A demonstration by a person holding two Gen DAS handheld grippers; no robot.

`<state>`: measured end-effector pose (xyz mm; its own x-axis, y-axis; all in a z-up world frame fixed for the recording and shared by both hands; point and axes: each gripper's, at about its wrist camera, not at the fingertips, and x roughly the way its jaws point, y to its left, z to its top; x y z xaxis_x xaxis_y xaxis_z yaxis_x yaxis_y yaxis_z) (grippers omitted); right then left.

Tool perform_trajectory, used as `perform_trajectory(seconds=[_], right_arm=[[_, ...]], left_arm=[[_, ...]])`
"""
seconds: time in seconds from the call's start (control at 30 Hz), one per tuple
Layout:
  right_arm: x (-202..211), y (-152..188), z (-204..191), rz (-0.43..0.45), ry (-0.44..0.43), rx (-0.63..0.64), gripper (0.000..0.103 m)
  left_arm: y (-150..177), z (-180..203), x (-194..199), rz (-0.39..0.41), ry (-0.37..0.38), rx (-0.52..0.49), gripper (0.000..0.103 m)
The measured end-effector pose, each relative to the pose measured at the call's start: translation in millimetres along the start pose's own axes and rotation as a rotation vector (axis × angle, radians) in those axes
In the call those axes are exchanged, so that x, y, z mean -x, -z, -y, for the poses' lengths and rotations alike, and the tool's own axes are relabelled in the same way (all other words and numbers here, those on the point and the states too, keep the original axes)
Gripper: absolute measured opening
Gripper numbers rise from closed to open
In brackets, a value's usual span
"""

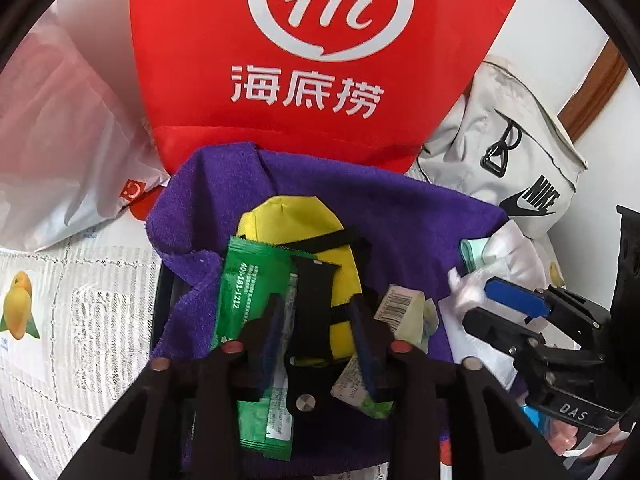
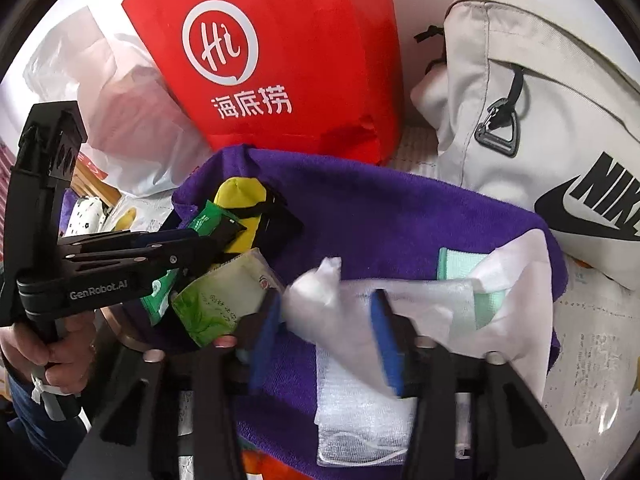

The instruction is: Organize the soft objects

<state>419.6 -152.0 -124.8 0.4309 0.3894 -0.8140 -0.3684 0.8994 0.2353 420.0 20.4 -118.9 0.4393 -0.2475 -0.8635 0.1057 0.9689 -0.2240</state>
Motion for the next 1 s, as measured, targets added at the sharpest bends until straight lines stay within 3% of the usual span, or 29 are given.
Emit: perform_trajectory(seconds=[0.27,0.57,1.0], right_arm=[[19.9,2.6,-1.0,0.021,-0.010,-0.011,0.055],[63.5,27.7,-21.8,0.058,-0.009,0.004,0.055],[114.3,101.2,-62.5,0.074,-0.055,0.016,0.055]], left_arm=[[2.9,-3.4,21.0,0.029,-0.033,-0.006,0.038],[25.6,-2.4,62.8,0.055,-0.057,-0.015,0.041],[117.7,3.2,132.4,0.088,-0.096,-0.049,0.044]])
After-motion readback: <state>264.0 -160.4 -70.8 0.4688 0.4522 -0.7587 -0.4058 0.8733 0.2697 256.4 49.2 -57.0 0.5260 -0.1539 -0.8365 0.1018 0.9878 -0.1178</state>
